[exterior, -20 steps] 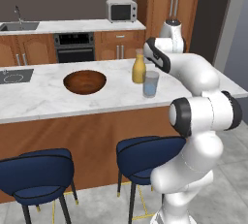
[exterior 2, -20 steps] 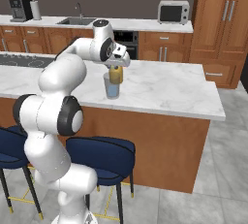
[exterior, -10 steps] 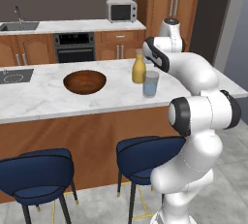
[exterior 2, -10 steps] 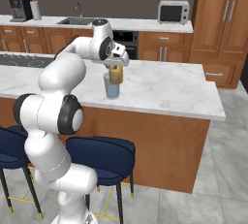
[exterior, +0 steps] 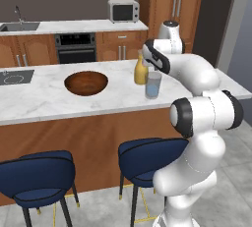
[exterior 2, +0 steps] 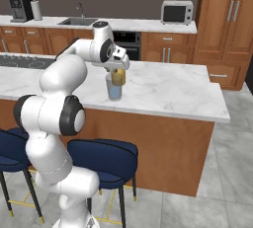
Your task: There are two ice cubes in the ice bowl. Place both ice cubes in the glass cup.
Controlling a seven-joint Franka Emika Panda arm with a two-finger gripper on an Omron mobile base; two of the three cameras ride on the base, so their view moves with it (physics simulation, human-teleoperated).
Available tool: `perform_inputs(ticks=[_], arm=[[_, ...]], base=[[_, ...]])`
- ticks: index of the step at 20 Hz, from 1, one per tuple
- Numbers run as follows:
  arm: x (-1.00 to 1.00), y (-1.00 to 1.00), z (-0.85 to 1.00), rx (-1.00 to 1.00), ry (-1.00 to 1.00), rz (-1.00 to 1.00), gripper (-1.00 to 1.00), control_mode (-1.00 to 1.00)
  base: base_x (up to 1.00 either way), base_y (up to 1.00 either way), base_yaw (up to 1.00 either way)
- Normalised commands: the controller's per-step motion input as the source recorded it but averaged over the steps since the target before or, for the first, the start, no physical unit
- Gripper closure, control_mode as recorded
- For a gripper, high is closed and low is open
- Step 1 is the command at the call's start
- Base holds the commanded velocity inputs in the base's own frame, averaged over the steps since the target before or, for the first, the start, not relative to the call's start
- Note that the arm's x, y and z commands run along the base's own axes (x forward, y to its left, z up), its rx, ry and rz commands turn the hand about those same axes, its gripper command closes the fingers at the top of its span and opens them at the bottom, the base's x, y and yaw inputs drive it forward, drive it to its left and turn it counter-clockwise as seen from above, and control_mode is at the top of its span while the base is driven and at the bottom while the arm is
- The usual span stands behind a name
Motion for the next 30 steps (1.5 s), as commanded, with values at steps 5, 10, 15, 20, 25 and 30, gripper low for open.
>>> perform_inputs(ticks=[5, 10, 15, 20, 25, 30], arm=[[0.02, 0.00, -0.14, 0.00, 0.04, 0.00, 1.00, -1.00], [0.14, 0.00, -0.05, 0.00, 0.01, 0.00, 1.00, -1.00], [0.10, 0.02, -0.05, 0.00, 0.03, 0.00, 1.00, -1.00], [0.05, 0.02, -0.11, 0.00, 0.03, 0.00, 1.00, -1.00], [0.10, 0.01, -0.09, 0.00, 0.01, 0.00, 1.00, -1.00], [0.17, 0.02, -0.05, 0.00, 0.00, 0.00, 1.00, -1.00]], base=[[0.00, 0.00, 0.00], [0.00, 0.00, 0.00], [0.00, 0.00, 0.00], [0.00, 0.00, 0.00], [0.00, 0.00, 0.00], [0.00, 0.00, 0.00]])
